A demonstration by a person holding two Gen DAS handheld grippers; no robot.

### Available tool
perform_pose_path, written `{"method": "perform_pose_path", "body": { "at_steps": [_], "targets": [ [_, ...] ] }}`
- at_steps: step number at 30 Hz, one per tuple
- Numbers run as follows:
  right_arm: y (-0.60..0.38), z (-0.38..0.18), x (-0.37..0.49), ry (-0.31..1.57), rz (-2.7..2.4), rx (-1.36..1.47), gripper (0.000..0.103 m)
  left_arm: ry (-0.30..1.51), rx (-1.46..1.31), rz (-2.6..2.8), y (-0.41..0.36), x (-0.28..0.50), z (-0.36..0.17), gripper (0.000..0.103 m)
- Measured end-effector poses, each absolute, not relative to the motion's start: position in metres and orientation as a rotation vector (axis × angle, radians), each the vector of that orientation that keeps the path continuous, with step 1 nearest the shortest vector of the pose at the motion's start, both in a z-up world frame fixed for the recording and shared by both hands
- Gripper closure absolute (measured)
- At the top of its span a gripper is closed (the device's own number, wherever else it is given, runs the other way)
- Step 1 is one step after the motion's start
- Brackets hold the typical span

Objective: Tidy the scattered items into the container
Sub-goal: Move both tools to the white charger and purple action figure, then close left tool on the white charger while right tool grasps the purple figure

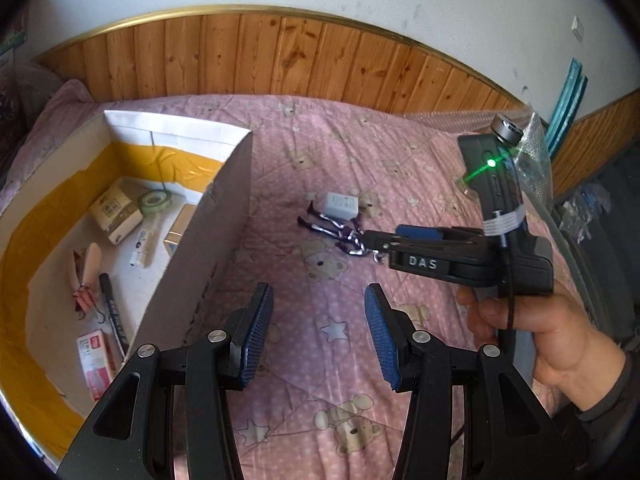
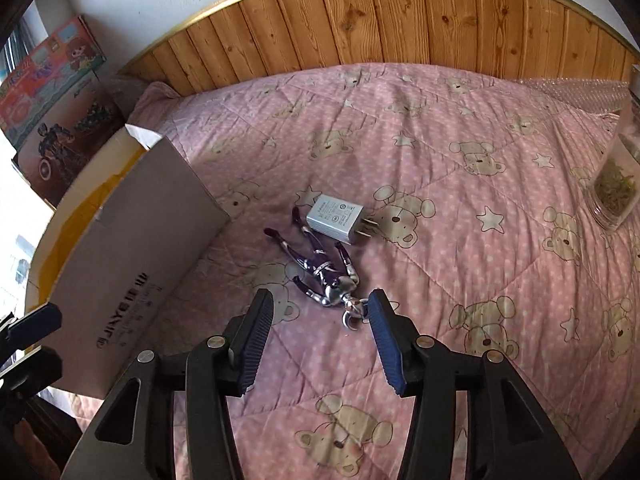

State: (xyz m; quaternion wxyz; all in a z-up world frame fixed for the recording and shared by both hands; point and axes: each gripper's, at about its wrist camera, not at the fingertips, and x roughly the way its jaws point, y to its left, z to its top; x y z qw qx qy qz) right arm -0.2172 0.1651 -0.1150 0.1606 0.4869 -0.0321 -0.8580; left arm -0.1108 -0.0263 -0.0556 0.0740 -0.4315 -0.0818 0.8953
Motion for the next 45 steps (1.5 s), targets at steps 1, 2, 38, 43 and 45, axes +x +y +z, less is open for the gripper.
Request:
{"method": "perform_pose_path", "body": {
  "at_steps": [1, 2, 38, 43, 45],
  "targets": [
    [0.164, -0.120, -0.223, -0.075, -2.448, 1.388, 0.049, -0.248, -1.304, 2.674, -0.025, -0.113, -0.060, 0.053],
    [0.162, -0.125, -0.229, -0.063, -2.447, 1.383, 0.047, -0.254, -1.313, 2.662, -0.024, -0.116, -0.064, 0.053],
    [0.228, -0.155, -0.156, -0.645, -2.247, 1.685, 0.051, -0.162, -1.426, 2.621, 0.049, -0.294, -0.162, 0.054],
    [0.230, -0.155, -0.154, -0.672, -2.244, 1.681, 0.051, -0.123, -1.406, 2.635, 0.051, -0.291, -0.162, 0.055],
    [0.230, -0.154, -0.153, -0.673, -2.248, 1.680, 0.051, -0.130, -1.406, 2.643, 0.051, -0.288, -0.162, 0.055]
  ]
}}
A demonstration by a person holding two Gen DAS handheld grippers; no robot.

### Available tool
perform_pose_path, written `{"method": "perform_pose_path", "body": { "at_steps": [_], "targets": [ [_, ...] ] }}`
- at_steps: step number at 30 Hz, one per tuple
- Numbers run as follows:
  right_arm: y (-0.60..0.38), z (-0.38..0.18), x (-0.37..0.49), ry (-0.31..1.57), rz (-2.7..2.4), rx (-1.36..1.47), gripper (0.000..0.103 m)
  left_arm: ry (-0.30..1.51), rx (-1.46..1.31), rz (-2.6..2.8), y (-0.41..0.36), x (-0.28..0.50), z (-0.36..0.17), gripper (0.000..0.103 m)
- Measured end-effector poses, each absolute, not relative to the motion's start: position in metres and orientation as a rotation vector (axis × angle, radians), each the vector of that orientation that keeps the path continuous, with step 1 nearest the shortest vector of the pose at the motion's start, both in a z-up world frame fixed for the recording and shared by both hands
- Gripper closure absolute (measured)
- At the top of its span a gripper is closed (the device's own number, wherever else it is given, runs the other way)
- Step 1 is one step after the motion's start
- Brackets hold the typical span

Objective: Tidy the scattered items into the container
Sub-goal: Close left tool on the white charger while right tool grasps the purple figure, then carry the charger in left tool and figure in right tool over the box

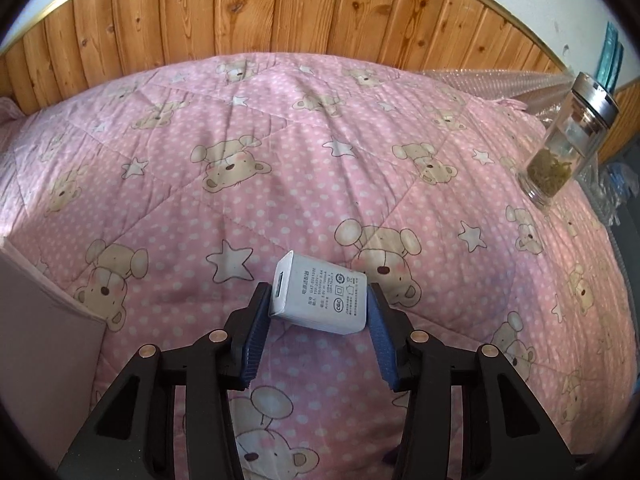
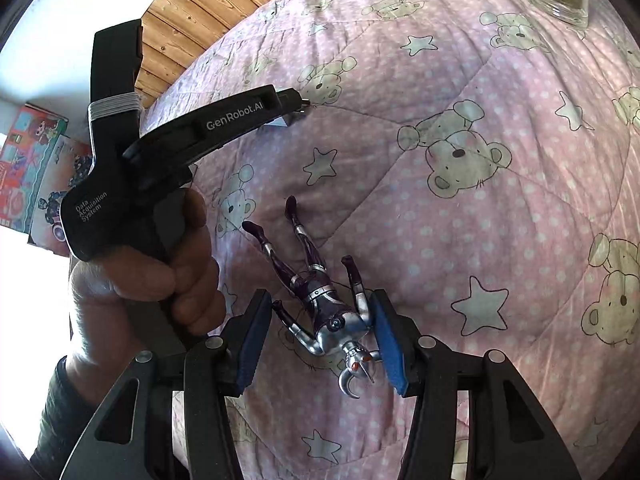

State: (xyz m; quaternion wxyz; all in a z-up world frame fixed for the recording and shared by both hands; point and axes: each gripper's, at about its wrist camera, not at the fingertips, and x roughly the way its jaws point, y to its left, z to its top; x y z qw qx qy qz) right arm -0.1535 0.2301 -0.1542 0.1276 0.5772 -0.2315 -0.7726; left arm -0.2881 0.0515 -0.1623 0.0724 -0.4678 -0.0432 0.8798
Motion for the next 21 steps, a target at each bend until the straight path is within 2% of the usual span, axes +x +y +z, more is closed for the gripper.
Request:
{"method": "perform_pose_path", "body": {
  "at_steps": [6, 21],
  "targets": [
    [0.231, -0.148, -0.157, -0.681, -2.280, 1.652, 0.051, -0.155, -1.413, 2.640, 0.047, -0.262, -0.150, 0.055],
    [0.203, -0.110, -0.147, -0.625, -2.267, 1.514, 0.051, -0.189, -1.341, 2.698, -0.004, -0.169, -0.067, 0.055]
  ]
}}
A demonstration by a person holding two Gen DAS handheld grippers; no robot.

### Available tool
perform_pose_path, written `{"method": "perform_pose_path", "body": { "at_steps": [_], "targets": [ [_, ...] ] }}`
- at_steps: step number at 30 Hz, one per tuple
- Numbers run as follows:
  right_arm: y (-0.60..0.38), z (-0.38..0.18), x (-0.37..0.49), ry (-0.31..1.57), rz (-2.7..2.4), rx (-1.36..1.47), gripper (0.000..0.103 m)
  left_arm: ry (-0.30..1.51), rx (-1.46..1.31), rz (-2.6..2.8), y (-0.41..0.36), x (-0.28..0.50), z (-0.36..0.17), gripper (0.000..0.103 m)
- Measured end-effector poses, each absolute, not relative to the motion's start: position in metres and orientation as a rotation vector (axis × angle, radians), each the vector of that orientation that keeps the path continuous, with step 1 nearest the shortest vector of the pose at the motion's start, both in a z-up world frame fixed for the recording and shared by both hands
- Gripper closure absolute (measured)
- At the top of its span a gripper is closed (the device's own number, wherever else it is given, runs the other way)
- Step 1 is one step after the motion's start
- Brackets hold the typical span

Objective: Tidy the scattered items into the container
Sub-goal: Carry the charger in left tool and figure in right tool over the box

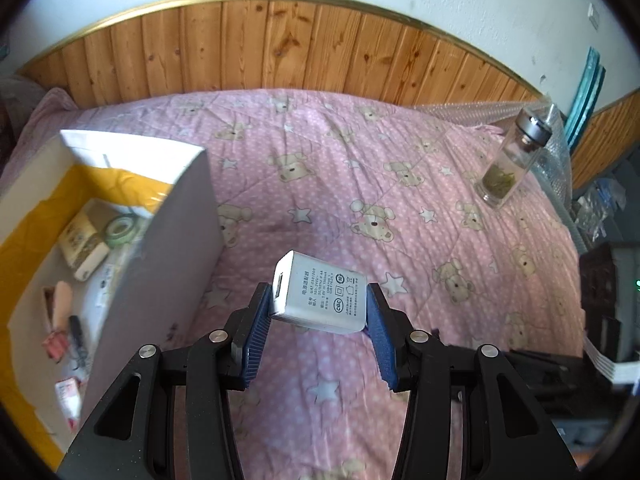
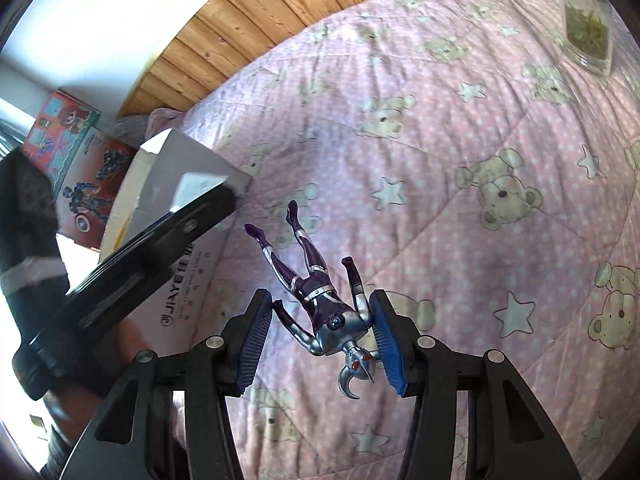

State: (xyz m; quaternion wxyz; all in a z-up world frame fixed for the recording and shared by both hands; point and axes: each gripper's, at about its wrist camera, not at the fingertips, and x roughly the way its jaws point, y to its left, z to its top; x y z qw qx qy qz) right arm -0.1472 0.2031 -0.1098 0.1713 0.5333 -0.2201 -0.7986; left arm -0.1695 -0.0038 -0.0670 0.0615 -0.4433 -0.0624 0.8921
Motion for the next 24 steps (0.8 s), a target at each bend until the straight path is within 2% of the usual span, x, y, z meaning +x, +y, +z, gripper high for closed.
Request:
{"method": "perform_pose_path", "body": {
  "at_steps": [10, 16, 24],
  "targets": [
    [0.184, -0.080, -0.133, -0.584, -2.269, 1.440, 0.051, -0.202, -1.306, 2.743, -0.057, -0.102, -0.030, 0.055],
    [0.167, -0.070, -0.128, -0.547, -2.263, 1.416, 0.051, -0.383, -1.304, 2.769, -0.086, -0.082, -0.039, 0.055],
    [0.144, -0.057, -0.121, -0.495, -2.264, 1.377, 0.051, -0.423, -1.199, 2.815, -0.098, -0.067, -0.021, 0.055]
  ]
}}
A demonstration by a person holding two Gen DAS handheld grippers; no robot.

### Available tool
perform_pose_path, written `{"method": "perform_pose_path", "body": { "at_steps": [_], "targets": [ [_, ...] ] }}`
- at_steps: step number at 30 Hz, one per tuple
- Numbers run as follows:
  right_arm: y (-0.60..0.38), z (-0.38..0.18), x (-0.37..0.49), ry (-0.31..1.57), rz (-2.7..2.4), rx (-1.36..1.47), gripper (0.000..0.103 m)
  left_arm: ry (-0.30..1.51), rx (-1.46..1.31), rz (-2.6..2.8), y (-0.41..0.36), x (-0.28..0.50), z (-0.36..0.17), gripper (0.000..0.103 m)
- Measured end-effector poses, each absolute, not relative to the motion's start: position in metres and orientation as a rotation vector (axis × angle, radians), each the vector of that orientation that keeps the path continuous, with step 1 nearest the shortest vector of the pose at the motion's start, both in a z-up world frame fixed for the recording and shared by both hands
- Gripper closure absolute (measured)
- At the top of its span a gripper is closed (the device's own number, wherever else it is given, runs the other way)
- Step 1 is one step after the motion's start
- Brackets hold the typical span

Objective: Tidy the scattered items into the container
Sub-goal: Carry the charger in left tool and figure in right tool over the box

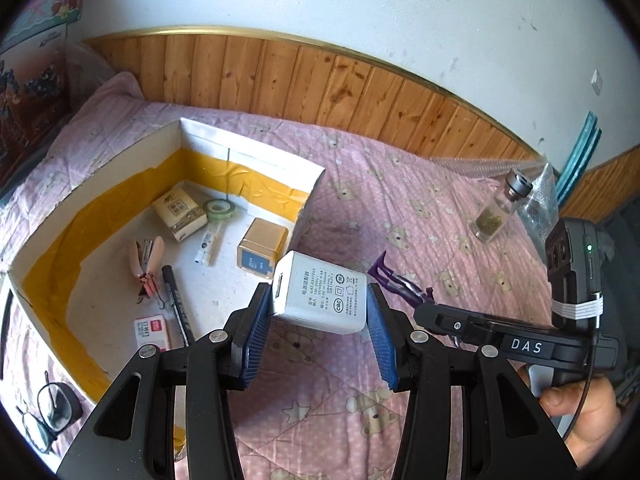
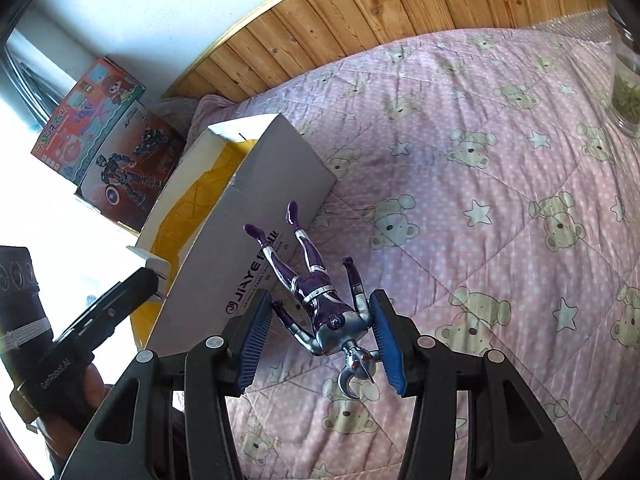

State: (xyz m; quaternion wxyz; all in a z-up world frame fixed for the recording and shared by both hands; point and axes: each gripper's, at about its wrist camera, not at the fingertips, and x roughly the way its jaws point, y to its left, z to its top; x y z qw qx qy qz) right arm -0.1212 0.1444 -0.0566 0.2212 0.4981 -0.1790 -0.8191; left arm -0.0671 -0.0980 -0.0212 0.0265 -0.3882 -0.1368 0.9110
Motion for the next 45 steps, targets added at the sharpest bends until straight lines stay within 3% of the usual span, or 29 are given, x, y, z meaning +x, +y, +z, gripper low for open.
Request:
{"method": "perform_pose_path", "body": {
  "at_steps": [24, 32, 45],
  "targets": [
    [0.137, -0.007, -0.105, -0.432, -2.332, 1.165, 0.051, -0.537, -1.121, 2.926, -0.155, -0.037, 0.008, 0.055],
    [0.114, 0.019, -0.092, -0.310, -2.382, 1.037, 0.051, -0.484, -1.106, 2.987, -0.193, -0.032, 0.025, 0.055],
    [0.081, 0.027, -0.087, -0.206, -2.410, 0.974, 0.051, -0.631, -1.133, 2.933, -0.231, -0.030, 0.009, 0.055]
  ]
}}
